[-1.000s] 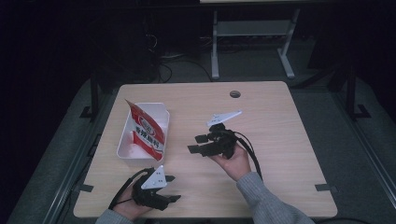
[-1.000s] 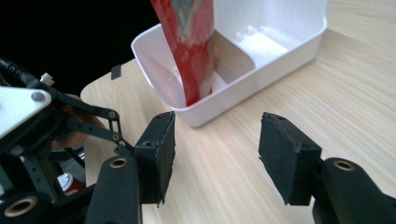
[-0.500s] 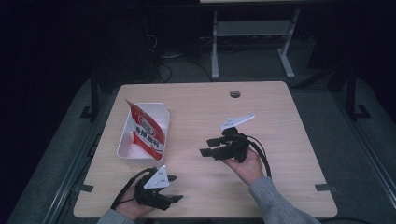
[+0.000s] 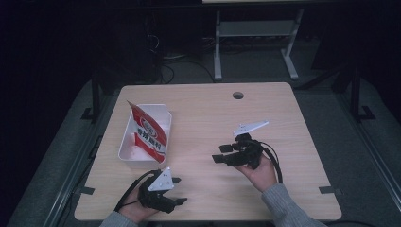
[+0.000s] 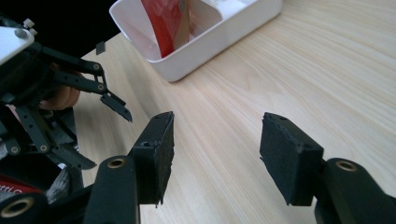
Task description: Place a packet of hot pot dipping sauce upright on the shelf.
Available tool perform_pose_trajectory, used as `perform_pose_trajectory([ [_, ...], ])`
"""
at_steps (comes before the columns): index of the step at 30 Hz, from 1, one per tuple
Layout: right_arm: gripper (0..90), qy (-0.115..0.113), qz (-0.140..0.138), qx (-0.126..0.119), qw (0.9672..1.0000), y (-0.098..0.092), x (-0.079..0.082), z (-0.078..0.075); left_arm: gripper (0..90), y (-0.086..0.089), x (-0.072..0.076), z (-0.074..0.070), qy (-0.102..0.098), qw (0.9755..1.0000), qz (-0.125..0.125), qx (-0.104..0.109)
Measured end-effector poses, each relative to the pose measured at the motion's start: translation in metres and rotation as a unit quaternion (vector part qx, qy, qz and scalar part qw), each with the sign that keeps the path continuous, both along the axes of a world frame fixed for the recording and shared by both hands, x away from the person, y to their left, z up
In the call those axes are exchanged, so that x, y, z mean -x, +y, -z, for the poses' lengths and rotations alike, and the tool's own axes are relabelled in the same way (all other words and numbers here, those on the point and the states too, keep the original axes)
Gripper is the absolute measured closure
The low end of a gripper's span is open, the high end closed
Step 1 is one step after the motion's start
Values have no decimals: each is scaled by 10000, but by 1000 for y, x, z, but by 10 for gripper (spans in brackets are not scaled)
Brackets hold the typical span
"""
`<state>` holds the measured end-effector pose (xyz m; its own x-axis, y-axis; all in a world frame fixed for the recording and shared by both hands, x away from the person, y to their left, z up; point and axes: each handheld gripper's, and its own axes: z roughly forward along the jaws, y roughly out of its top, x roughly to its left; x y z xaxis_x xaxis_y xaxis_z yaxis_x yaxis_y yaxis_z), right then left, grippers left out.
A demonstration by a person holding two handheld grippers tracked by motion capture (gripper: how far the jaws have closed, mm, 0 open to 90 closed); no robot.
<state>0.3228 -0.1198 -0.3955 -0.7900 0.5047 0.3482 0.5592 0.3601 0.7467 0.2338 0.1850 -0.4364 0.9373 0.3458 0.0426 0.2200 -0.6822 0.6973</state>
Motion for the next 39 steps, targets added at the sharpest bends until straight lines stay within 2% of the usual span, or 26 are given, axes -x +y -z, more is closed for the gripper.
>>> perform_pose_trajectory([
  [13, 428, 107, 118, 10, 9999, -24, 9, 10, 329, -3, -1, 1, 10, 10000, 9, 7],
  [28, 427, 254, 90, 249, 9993, -49, 29, 28, 329, -5, -1, 2, 23, 10000, 23, -32],
  [39, 428, 322, 200, 208, 9991, -70, 44, 40, 329, -5, -1, 3, 20, 10000, 46, -73],
])
